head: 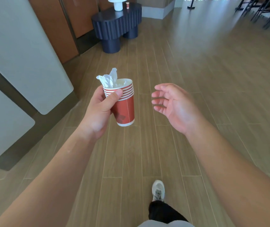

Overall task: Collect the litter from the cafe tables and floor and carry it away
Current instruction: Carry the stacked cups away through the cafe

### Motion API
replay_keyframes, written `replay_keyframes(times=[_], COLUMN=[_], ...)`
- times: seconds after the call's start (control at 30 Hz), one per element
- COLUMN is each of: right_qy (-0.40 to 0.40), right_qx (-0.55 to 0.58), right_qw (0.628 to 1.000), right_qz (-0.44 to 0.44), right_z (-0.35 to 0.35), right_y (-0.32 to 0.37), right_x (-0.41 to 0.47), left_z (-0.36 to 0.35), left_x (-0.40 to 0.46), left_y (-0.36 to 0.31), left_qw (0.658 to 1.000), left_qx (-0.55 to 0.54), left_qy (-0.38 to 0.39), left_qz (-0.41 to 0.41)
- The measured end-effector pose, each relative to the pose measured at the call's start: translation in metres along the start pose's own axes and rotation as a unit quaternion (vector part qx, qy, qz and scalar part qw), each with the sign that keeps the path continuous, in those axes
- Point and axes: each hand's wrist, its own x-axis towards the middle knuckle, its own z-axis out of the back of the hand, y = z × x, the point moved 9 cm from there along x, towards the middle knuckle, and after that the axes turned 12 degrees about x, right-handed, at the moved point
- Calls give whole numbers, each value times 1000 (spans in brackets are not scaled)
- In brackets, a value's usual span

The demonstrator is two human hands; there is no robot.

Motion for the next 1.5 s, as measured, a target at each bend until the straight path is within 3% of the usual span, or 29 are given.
replay_keyframes(times=[0.77,1.17,1.5], right_qy=[47,49,30], right_qx=[1,-15,-38], right_qw=[999,998,999], right_qz=[-18,-30,-25], right_z=[-16,-101,-230], right_y=[58,19,-4], right_x=[438,625,805], left_z=[-18,98,230], left_x=[429,604,788], left_y=[-3,38,43], left_qw=[999,999,999], left_qx=[26,-24,-19], left_qy=[-26,-39,-25], left_qz=[-6,-17,6])
